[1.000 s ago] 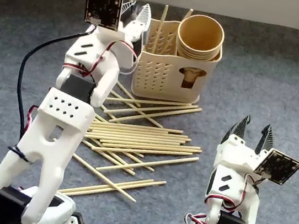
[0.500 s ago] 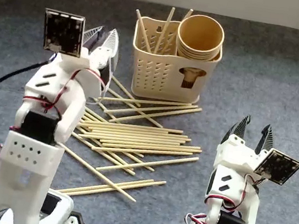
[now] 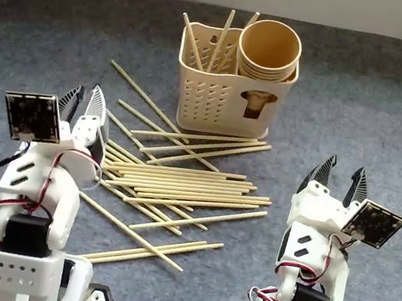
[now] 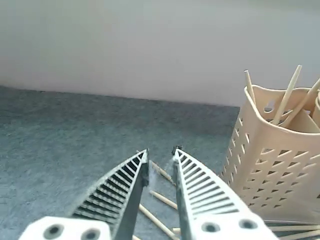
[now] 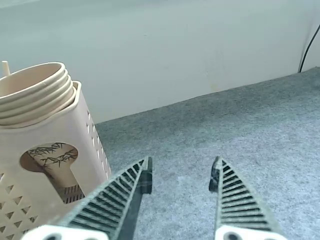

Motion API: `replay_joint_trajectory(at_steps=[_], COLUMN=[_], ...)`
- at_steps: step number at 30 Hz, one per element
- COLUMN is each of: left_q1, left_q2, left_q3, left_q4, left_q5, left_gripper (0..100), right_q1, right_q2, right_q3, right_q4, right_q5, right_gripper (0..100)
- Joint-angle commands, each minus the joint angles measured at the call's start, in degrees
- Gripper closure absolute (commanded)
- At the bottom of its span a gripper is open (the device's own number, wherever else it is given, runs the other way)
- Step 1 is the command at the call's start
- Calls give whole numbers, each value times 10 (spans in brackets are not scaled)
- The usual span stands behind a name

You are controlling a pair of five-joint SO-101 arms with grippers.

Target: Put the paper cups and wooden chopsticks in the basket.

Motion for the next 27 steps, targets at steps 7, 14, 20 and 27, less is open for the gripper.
replay_joint_trajectory(at_steps=[7,14,20,27], left_q1=[-65,-114,-162,-177], left_q2=[-193,-259,-251,-251], left_q3=[165,250,251,265], left_q4=[4,4,89,210], left_q5=[2,2,2,2], left_gripper=[902,902,902,902], right_q1=[-7,-7,-15,-76], right_q2=[-7,-7,-7,-3], right_q3=[-2,-2,-2,-3], right_q4=[-15,-15,-15,-11], right_q5=[8,8,9,65], right_gripper=[800,800,800,846])
